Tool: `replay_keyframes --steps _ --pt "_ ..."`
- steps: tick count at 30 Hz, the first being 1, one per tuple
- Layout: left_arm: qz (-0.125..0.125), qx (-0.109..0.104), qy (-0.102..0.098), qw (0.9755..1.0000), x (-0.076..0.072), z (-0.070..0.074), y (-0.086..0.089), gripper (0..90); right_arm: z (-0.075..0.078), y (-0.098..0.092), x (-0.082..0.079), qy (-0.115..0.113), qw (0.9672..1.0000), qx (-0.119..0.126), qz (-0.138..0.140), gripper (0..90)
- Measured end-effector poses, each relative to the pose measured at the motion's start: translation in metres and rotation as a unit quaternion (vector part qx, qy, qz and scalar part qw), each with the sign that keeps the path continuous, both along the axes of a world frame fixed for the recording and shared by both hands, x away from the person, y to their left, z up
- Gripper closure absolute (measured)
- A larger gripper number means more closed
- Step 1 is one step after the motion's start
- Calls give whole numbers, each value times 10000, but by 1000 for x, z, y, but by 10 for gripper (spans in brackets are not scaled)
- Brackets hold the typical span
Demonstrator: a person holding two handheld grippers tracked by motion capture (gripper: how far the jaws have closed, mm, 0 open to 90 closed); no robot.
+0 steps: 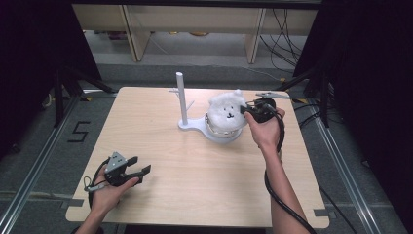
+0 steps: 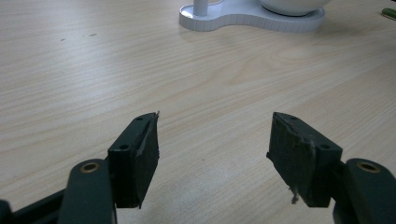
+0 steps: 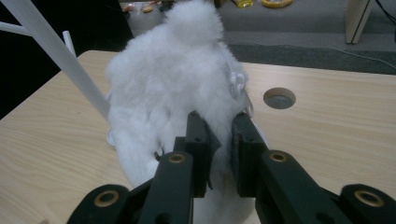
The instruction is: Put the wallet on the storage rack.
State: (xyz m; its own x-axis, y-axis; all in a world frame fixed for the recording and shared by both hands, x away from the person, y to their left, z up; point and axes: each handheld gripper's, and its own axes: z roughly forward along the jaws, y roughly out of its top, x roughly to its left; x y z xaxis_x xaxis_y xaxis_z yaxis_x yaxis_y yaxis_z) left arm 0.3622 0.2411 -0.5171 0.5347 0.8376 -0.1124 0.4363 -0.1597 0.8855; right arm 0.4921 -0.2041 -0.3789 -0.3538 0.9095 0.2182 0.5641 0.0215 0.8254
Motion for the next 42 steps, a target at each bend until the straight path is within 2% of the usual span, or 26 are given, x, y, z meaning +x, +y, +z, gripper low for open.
replay_keyframes --steps 9,14,18,20,23,26,28,32,33,34,42 --pt "-13 -15 -9 10000 0 0 -1 325 -1 2 5 -99 9998 -184 -70 800" --pt "14 53 28 10000 0 0 -1 325 0 1 5 -69 9996 -243 -89 799" --pt "-3 23 10 10000 0 0 -2 325 -1 5 4 -42 9994 -350 -50 797" --pt "1 22 11 10000 0 0 -2 325 -3 9 4 -38 9989 -462 29 795" --pt "-14 -5 8 10000 0 -1 -1 325 -8 15 3 47 9989 -475 -4 792" --pt "13 8 7 10000 0 0 -1 325 -12 18 5 19 9981 -611 89 785" --pt "4 -16 10 10000 0 -1 0 325 -14 21 4 24 9980 -625 25 775" --pt "1 -16 9 10000 0 -1 0 325 -15 22 5 86 9974 -712 23 729" --pt "2 -17 9 10000 0 -1 0 325 -16 23 5 87 9974 -716 -42 683" --pt "2 -17 9 10000 0 -1 0 325 -16 20 7 19 9966 -821 51 653" --pt "27 10 21 10000 0 -1 0 325 -16 19 7 36 9971 -760 9 521"
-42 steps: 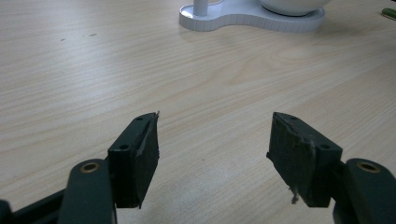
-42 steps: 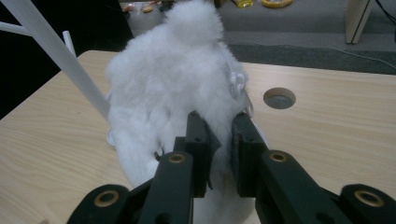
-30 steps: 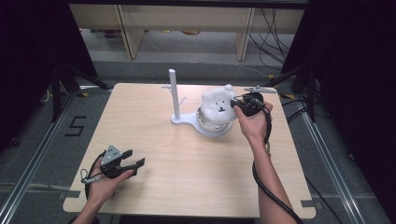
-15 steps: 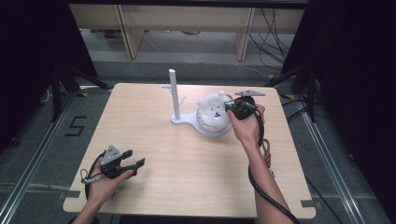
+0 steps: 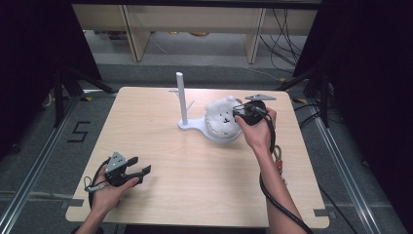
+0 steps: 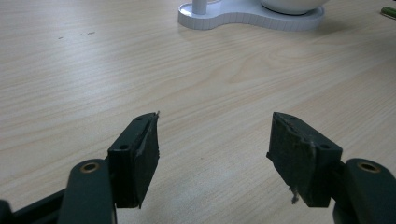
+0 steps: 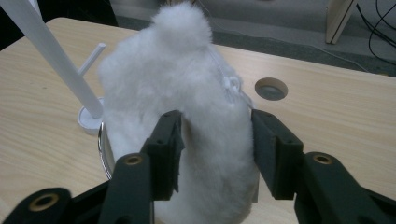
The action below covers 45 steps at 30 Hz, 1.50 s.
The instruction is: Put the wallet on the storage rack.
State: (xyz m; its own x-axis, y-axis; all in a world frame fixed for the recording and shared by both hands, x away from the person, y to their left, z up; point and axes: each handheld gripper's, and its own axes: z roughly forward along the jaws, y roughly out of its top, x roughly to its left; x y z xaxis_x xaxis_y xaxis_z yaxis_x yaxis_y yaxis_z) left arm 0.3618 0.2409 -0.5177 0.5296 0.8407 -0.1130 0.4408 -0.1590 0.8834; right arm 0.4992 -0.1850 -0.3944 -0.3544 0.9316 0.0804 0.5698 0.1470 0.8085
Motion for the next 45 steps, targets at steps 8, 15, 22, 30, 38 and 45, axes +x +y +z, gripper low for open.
replay_keyframes --steps 8,15,22,30,38,45 --pt "-1 -1 -4 10000 0 0 0 325 2 -7 -4 0 9996 271 -10 480" --pt "-33 -9 -13 10000 1 -1 -1 325 5 -21 -11 41 9990 438 -43 461" --pt "-29 21 7 10000 0 0 -2 325 3 -34 -19 101 9983 548 -187 449" --pt "-35 -16 -10 10000 2 0 -2 324 -3 -53 -36 347 9966 656 -353 506" --pt "-25 41 7 10000 1 1 -4 325 -18 -79 -49 732 9953 434 -455 598" --pt "-69 3 -26 10000 1 1 -5 325 -31 -95 -60 1150 9910 351 -588 648"
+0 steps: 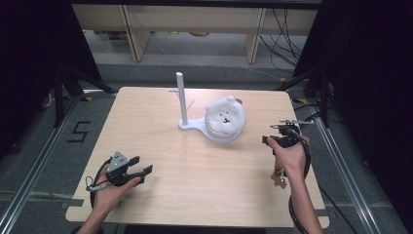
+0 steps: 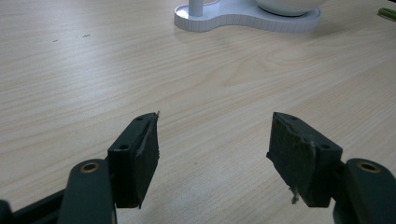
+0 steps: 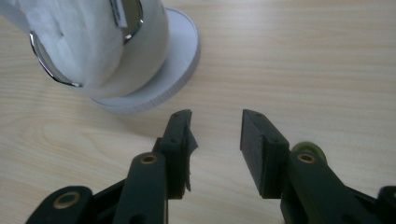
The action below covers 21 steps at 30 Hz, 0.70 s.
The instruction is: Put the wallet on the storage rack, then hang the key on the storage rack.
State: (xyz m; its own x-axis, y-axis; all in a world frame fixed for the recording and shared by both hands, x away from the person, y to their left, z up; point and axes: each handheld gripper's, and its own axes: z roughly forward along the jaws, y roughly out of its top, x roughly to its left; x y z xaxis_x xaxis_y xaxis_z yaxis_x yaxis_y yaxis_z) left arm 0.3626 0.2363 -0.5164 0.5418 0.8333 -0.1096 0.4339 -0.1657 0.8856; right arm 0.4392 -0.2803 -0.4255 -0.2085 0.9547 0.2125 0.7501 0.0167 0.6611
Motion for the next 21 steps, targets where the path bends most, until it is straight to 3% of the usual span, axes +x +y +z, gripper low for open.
replay_keyframes --steps 2,5,7,8,9,10,12,14,15,16,19,21 --pt "36 34 18 10000 -1 1 0 324 -3 -3 -1 55 9999 85 6 662" --pt "21 -8 -5 10000 0 1 -1 325 -5 -8 -4 233 9997 -19 -63 669" --pt "-4 -32 -30 10000 0 3 0 324 -3 -8 -6 510 9983 108 -243 678" --pt "43 -6 -28 10000 0 3 0 324 0 -6 -7 832 9949 293 -489 682" --pt "52 -14 -31 10000 1 3 0 324 0 -6 -7 832 9949 293 -489 682" --pt "40 -31 -34 10000 2 3 0 324 -2 -13 -5 639 9977 49 -198 683" --pt "43 -25 -38 10000 2 3 0 324 -3 -17 -4 654 9977 -82 -181 687" --pt "53 -5 -33 10000 1 4 -1 324 -2 -20 -5 744 9969 -112 -221 688" --pt "48 -1 -29 10000 1 4 -2 324 -1 -19 -6 910 9951 -28 -375 689" --pt "27 12 -44 10000 2 5 -2 324 -3 -24 -7 939 9948 -177 -366 689" --pt "6 -51 -66 10000 2 5 -3 324 -6 -31 -6 911 9952 -288 -222 691" --pt "8 -4 -60 10000 1 6 -2 324 -8 -34 -8 1028 9940 -325 -197 695"
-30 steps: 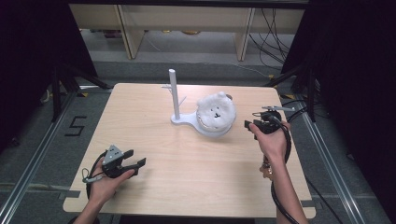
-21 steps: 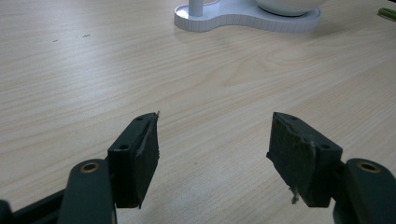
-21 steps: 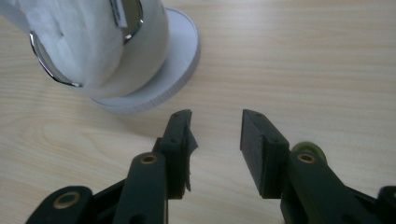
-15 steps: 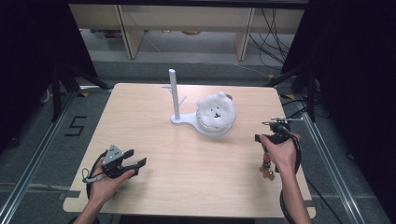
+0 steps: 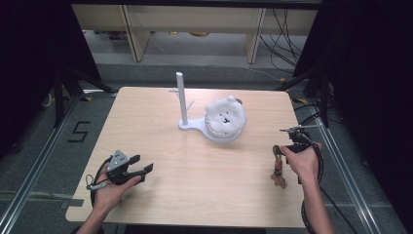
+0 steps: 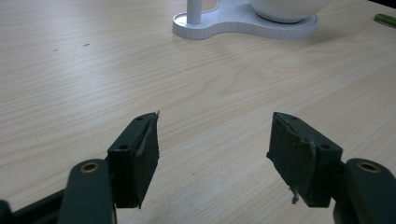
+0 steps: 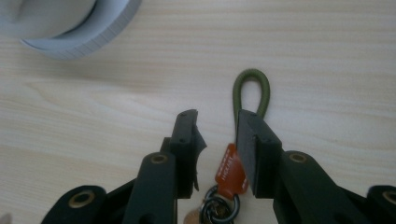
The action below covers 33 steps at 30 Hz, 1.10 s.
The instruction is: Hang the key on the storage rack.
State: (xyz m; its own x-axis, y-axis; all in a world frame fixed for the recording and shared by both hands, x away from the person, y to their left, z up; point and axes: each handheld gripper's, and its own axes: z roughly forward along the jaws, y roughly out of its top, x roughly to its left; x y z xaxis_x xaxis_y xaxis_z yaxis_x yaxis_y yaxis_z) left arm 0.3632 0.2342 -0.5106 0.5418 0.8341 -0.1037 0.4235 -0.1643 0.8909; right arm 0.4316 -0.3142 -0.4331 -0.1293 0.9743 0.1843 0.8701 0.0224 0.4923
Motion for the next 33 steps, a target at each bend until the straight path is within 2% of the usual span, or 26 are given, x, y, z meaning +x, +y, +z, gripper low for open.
replay_keyframes --steps 2,3,4,5,6,7,8,9,11,12,13,15,16,17,20,21,22,23,24,26,27,28,29,30,31,33 --pt "-13 -56 -8 10000 -1 0 1 324 -2 -2 -1 88 9999 -90 26 696" --pt "3 -33 -4 10000 -2 0 1 324 -1 4 -4 449 9985 97 -300 696" --pt "-10 -16 -12 10000 -2 0 2 324 -2 1 -4 538 9984 8 -147 696" --pt "-17 -63 -32 10000 -3 0 2 324 -7 1 -4 678 9975 -40 -189 694" --pt "8 -72 -31 10000 -3 0 3 324 -7 1 -4 678 9975 -40 -189 694" --pt "27 -26 -10 10000 -4 1 3 324 -8 4 -3 926 9948 79 -424 692" --pt "29 -35 -20 10000 -4 1 4 324 -11 0 -2 793 9966 -71 -226 691" --pt "26 -29 -24 10000 -4 1 4 324 -13 5 0 986 9935 26 -569 689" --pt "10 -41 -45 10000 -3 1 4 324 -18 6 3 978 9930 55 -661 689" --pt "6 -37 -48 10000 -3 1 4 324 -18 6 3 978 9930 55 -661 689" --pt "10 -35 -45 10000 -3 1 4 324 -19 1 5 902 9951 -148 -381 688" --pt "25 -15 -22 10000 -3 1 3 324 -20 2 9 1001 9937 -125 -485 687" --pt "27 -25 -14 10000 -4 1 3 324 -20 8 9 1241 9885 72 -858 686" --pt "30 -29 -7 10000 -4 1 3 324 -24 1 14 1147 9920 -235 -480 681" --pt "24 -16 -9 10000 -4 1 3 324 -27 1 16 1226 9906 -295 -536 673" --pt "25 -14 -9 10000 -4 1 3 324 -28 2 18 1319 9888 -238 -653 669" --pt "30 -23 -5 10000 -4 1 3 324 -28 2 18 1319 9888 -238 -653 669" --pt "24 -18 -4 10000 -4 0 3 324 -29 2 17 1448 9870 -298 -637 666" --pt "22 -14 -2 10000 -4 0 3 324 -31 -2 19 1360 9889 -434 -414 662" --pt "2 -17 -13 10000 -4 0 3 324 -33 -1 19 1381 9886 -359 -490 657" --pt "-18 -32 -15 10000 -3 0 3 324 -33 3 19 1555 9849 -273 -707 656" --pt "-18 -33 -16 10000 -3 0 3 324 -34 2 20 1510 9860 -321 -624 653" --pt "-17 -36 -16 10000 -4 0 3 324 -33 4 20 1593 9841 -248 -749 653" --pt "-18 -34 -19 10000 -4 0 3 324 -33 0 20 1483 9871 -211 -556 652" --pt "-20 -30 -22 10000 -4 0 3 324 -35 0 22 1509 9863 -387 -544 651" --pt "-21 -31 -23 10000 -3 -1 3 324 -37 0 22 1475 9870 -405 -496 651"
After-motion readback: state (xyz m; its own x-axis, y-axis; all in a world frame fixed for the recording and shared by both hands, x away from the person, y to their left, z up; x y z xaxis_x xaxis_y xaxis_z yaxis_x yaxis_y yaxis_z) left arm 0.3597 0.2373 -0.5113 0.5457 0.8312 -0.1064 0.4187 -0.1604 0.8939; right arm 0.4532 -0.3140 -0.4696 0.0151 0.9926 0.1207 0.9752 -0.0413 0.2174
